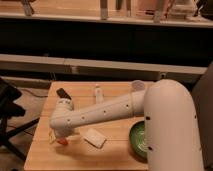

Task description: Place the pepper in the ceramic bowl

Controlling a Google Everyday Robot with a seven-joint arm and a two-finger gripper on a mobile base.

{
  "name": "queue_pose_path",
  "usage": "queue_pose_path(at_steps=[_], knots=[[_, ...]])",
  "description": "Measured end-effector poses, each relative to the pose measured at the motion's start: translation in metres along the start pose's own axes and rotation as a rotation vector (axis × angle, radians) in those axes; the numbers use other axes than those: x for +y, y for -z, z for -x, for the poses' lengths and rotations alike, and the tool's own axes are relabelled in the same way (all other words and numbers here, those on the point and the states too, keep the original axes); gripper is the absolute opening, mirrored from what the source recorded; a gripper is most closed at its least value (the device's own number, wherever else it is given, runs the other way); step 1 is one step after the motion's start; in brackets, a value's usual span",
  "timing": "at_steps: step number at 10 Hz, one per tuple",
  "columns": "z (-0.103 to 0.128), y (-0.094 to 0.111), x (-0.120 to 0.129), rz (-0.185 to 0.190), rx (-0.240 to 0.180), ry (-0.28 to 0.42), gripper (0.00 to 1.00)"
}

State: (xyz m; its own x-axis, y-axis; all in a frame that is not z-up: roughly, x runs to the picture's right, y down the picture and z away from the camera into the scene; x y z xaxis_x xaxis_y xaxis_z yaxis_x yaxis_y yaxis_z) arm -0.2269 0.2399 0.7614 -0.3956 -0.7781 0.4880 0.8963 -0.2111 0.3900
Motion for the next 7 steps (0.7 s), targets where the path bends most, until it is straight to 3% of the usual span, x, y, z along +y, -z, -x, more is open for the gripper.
queue_pose_path(at_steps=[1, 3, 5, 7], knots=[[-0.014, 0.01, -0.018, 0.0, 0.01, 0.071, 0.8], [-0.031, 0.012, -0.042, -0.005, 0.011, 0.176, 0.8], [-0.047, -0.002, -0.055, -0.013, -0.01, 0.263, 0.8], [-0.054, -0.023, -0.054, -0.018, -0.044, 0.286, 0.8]])
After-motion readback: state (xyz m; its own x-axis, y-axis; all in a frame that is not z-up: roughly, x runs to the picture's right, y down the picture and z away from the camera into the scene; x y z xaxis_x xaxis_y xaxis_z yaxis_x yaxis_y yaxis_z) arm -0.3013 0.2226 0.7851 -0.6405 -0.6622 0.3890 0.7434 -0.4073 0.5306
